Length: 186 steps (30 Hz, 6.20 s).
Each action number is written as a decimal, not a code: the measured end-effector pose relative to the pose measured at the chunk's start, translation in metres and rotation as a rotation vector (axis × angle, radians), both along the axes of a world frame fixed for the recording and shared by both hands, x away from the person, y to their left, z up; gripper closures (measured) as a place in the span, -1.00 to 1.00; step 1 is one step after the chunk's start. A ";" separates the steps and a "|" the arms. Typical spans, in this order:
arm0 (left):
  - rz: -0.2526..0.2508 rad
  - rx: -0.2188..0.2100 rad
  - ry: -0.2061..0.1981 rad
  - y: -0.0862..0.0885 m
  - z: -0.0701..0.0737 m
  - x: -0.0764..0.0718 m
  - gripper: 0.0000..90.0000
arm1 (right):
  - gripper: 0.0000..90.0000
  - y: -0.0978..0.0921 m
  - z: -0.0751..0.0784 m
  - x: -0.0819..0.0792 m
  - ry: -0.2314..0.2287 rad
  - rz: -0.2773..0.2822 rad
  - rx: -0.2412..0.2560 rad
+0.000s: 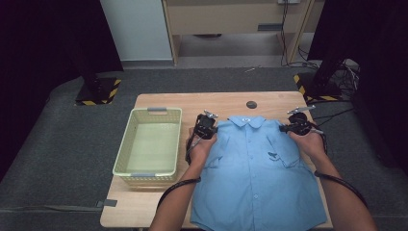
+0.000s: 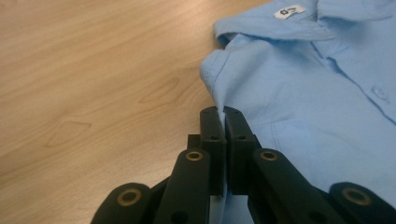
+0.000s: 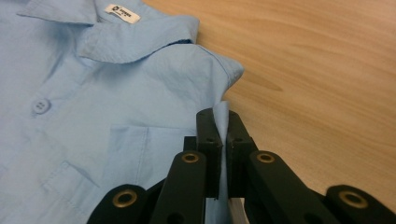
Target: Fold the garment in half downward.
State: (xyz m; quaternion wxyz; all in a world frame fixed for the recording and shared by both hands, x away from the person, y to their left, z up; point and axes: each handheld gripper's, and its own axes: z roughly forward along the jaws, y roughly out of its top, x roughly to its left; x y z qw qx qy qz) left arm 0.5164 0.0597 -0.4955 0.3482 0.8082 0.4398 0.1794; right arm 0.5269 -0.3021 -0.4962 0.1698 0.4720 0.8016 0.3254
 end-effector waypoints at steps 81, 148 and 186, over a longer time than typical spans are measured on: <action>-0.243 0.096 -0.129 0.026 0.016 -0.179 0.97 | 0.94 -0.009 0.014 -0.213 -0.188 0.176 0.045; -0.242 0.064 -0.139 -0.008 0.015 -0.166 -0.06 | 0.12 -0.019 0.013 -0.182 -0.148 0.106 0.049; -0.308 0.112 0.014 -0.065 -0.028 -0.092 0.00 | -0.19 0.048 -0.020 -0.087 0.079 0.279 -0.020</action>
